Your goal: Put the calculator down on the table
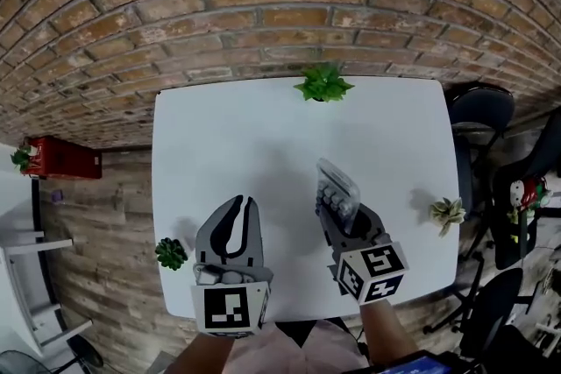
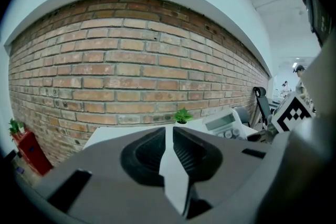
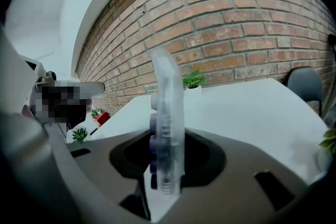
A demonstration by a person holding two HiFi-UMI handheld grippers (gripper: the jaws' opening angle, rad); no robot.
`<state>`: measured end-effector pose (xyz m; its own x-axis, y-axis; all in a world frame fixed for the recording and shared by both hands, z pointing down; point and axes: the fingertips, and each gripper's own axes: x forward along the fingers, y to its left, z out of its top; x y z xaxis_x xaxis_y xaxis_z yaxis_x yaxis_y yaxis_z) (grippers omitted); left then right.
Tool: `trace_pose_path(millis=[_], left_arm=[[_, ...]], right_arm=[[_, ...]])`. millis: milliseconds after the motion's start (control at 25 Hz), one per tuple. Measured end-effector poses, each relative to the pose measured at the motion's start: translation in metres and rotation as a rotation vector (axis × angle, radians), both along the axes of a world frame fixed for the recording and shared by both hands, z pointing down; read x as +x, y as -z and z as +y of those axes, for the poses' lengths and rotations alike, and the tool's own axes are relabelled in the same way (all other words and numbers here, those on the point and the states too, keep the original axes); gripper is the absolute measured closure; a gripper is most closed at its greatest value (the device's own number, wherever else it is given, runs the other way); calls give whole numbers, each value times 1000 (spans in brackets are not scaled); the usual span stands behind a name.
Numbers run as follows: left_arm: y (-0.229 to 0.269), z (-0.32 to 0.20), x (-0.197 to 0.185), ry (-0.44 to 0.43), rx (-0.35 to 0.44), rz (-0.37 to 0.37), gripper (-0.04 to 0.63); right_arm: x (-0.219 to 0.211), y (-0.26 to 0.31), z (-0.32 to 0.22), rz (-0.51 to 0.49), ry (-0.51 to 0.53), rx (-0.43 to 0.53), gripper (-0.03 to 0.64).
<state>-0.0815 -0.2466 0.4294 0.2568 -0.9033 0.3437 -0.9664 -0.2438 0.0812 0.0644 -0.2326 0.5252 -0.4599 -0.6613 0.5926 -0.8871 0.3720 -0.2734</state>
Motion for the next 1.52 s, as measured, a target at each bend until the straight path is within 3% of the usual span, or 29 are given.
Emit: trace_pose_path(millis=[520,760,1200,1520], left_arm=[[-23,-6,-11,20,-49,-3,546],[-27,-7,-17,-10,-46,-56,546],[-23,-17,-22,32,-40,-5,546],[-22,-21,-22,30,-32,-12,546]], right_arm=[[-3,-31,2,-15,-39,-97,482],[-3,-34,-6,-52,-79,-136,480],[-1,-46,-19,-90,-126,-213,479],[-4,-46,-20,-58,-86,-206,474]])
